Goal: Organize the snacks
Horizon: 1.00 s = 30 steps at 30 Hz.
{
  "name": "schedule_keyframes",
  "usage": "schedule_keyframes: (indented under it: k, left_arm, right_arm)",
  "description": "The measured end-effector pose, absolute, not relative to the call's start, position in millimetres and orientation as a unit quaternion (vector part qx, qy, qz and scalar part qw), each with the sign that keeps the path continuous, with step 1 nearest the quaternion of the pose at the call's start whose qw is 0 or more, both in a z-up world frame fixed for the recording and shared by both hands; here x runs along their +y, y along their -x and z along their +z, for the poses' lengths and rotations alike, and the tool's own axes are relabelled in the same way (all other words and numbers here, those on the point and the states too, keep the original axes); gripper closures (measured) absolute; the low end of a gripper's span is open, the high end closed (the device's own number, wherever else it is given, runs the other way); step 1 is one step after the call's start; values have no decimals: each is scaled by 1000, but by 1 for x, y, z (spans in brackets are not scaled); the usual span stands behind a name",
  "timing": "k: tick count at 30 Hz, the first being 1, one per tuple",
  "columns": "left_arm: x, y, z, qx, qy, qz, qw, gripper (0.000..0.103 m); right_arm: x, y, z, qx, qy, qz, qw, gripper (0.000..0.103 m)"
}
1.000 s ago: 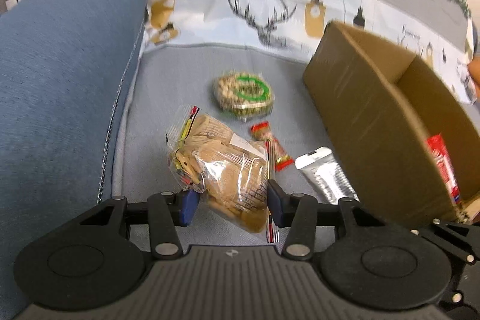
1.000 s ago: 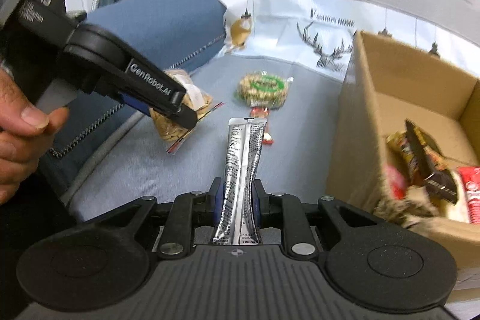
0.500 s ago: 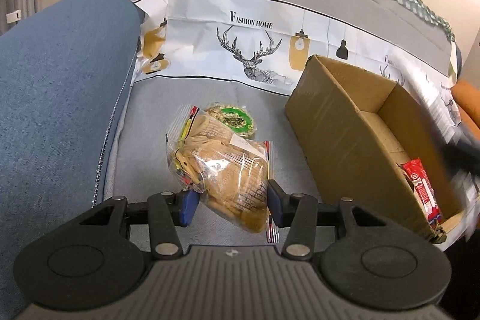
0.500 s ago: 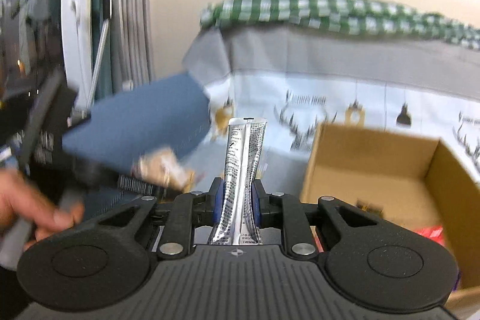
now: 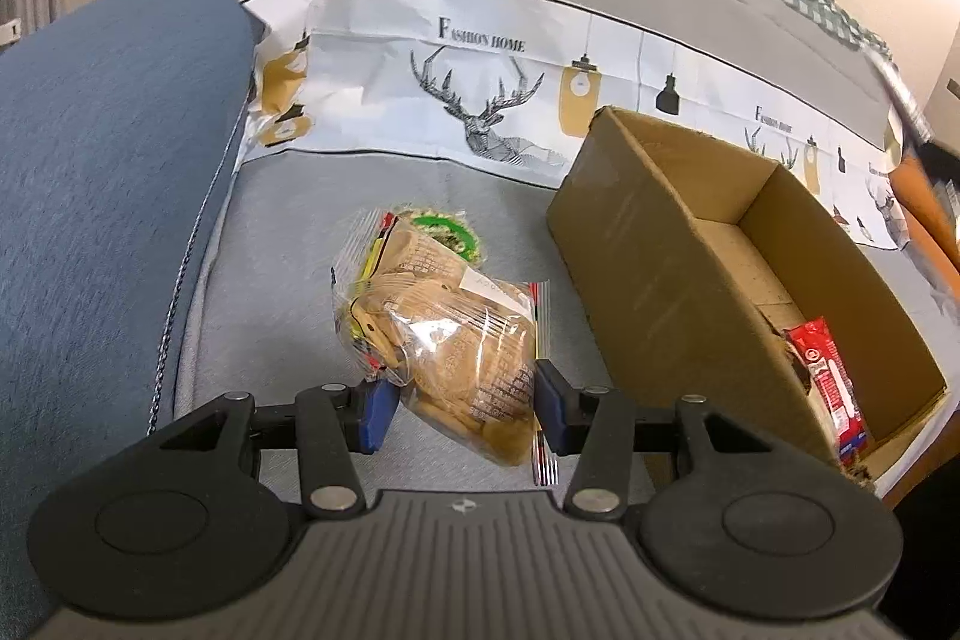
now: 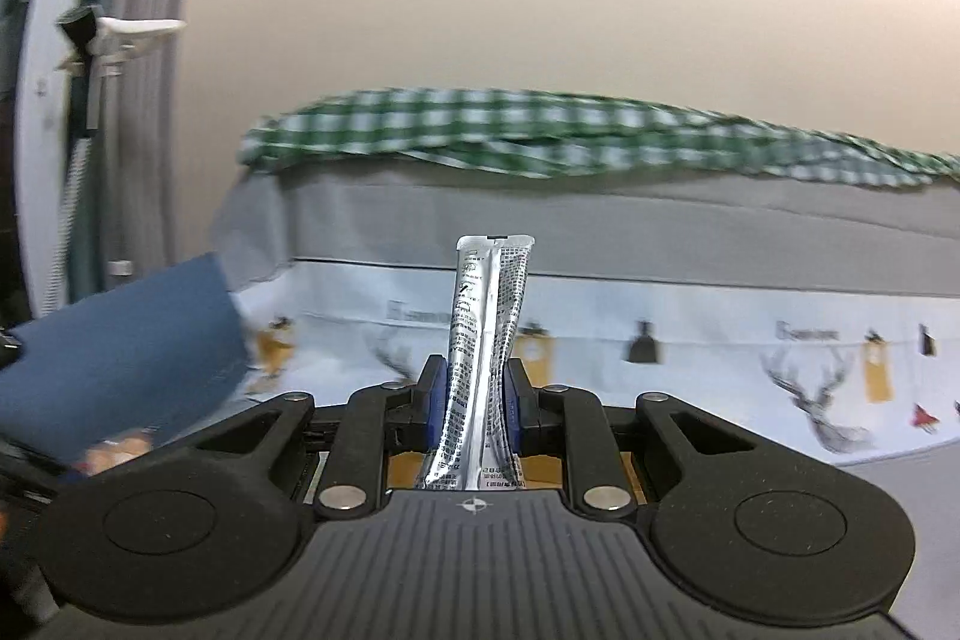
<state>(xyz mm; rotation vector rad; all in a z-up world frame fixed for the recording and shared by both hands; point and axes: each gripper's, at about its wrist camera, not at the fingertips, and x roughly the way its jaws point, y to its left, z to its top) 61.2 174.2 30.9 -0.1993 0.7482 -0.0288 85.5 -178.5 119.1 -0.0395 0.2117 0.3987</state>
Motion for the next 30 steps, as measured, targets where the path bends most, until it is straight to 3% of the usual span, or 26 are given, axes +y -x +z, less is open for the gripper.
schedule_keyframes:
  k: [5,14,30]
  left_arm:
    - [160,-65,45,355,84,-25,931,50]
    - [112,-68,76,224,49,-29,973,50]
    - [-10,-140,126,133,43,-152,978,50]
  right_arm:
    - [-201,-96,98,128,6,179,975,82]
    - [-222,-93,98,116,-13,149,982,82]
    - [-249,-107,86,149,-23,99,984,82]
